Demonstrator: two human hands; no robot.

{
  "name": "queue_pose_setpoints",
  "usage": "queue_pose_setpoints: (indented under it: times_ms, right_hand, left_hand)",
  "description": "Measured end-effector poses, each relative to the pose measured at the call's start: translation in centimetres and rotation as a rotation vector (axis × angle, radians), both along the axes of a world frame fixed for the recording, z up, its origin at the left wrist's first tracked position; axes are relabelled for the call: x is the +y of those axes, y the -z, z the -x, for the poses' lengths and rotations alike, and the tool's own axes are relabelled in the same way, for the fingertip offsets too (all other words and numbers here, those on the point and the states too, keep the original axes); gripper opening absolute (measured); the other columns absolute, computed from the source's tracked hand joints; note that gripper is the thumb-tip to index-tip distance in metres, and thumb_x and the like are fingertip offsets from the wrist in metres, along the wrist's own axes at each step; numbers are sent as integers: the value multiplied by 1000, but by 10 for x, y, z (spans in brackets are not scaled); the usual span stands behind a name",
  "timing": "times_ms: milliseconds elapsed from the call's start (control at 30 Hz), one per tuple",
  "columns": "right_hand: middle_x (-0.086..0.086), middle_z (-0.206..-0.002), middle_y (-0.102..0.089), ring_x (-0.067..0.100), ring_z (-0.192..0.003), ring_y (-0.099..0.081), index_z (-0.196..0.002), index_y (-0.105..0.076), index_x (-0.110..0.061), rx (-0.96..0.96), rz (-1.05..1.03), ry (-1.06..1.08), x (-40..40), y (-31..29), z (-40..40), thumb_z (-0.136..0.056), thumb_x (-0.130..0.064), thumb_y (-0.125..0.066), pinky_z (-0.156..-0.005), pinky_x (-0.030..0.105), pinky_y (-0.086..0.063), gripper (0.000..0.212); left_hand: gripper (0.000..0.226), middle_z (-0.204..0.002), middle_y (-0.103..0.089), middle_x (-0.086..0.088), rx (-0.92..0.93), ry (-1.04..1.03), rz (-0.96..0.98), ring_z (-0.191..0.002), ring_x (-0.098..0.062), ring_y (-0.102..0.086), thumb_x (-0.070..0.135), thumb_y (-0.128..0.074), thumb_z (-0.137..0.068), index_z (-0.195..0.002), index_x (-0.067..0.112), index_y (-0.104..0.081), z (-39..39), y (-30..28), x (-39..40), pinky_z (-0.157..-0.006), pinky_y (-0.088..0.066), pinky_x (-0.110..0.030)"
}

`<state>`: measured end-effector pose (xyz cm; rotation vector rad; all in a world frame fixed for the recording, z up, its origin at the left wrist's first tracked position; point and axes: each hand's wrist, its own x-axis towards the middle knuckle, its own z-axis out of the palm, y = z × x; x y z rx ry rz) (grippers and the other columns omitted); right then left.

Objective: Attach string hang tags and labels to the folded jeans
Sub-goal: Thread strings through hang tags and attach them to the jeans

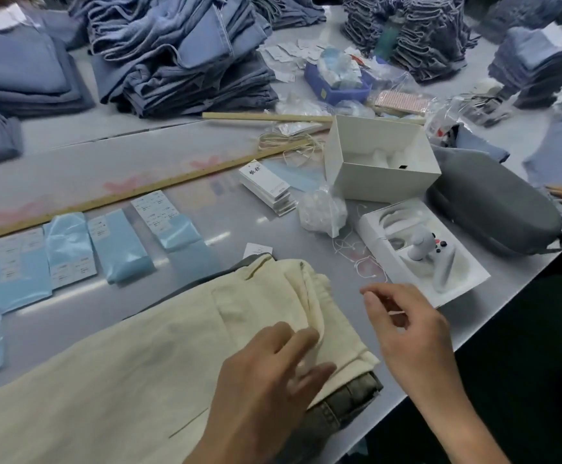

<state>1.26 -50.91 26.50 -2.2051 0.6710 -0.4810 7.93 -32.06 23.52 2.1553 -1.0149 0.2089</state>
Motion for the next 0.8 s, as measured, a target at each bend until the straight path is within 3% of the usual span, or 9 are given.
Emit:
queue_pose_setpoints:
  times_ms: [100,233,367,400,467,533,633,700,800]
  right_hand:
    - [-4,-79,-75,8,-67,-68,-89,-77,-38,199,-557,-159,12,-4,-13,-78,-64,-73,-59,21,-54,28]
    - [12,-77,-72,13,-70,-67,-91,-77,-21,154,-729,-197,25,2,-21,-95,-24,-69,-62,22,-54,10]
    - [25,-93,-72,28,-78,-69,-95,-76,-11,2,-904,-181,44,3,-17,-86,-26,-66,-63,31,-57,19]
    - [23,-92,-73,28,-77,-69,-94,-76,-11,-25,-920,-157,49,3,-18,-86,-24,-65,-62,31,-57,18]
    - [20,-87,-73,25,-74,-68,-89,-76,-13,-64,-903,-114,53,2,-21,-92,-16,-66,-61,31,-57,11]
    - [19,-84,-73,23,-72,-68,-87,-75,-14,-63,-870,-84,55,2,-18,-98,-6,-59,-60,30,-57,21]
    - [12,-82,-74,18,-71,-68,-87,-76,-19,-48,-848,-75,56,1,-13,-98,-5,-55,-59,27,-56,28]
    - [13,-82,-74,18,-71,-68,-86,-77,-20,-39,-830,-71,56,1,-11,-98,-6,-55,-59,25,-56,29]
    - [13,-79,-74,18,-67,-69,-87,-77,-19,-26,-826,-45,52,5,-11,-98,-3,-54,-56,26,-57,30]
  left_hand:
    - [25,-70,-50,3,-195,4,-59,-59,-20,-51,44,-53,-100,-97,26,-71,12,-4,-5,-39,-40,-30]
    - [24,-73,-62,2,-251,-66,33,-57,-21,-51,30,-60,-96,-101,17,-80,22,-2,9,-49,-50,-28]
    - [29,-106,-73,-6,-277,-37,132,-95,-24,-69,31,-60,-95,-74,18,-76,-1,-11,31,-89,-54,-32]
    - [34,-102,-74,-2,-269,8,121,-95,-21,-69,32,-58,-97,-70,18,-72,-8,-16,34,-98,-50,-35]
    - [39,-72,-64,4,-279,68,78,-70,-16,-64,30,-55,-101,-65,18,-66,-19,-22,35,-104,-46,-37]
    - [41,-59,-53,3,-251,103,38,-53,-19,-52,28,-52,-103,-67,17,-66,-23,-25,36,-92,-53,-35]
    - [23,-81,-62,5,-79,14,-17,-56,-19,-55,29,-52,-103,-93,20,-71,-31,-26,37,-50,-52,-35]
    - [19,-106,-58,6,80,-165,-129,-63,-20,-62,28,-62,-97,-115,23,-66,-41,-24,37,-49,-49,-32]
    - [45,-123,-36,11,272,-294,-280,-79,-19,-66,36,-70,-91,-131,33,-49,-54,-13,41,-59,-49,-33]
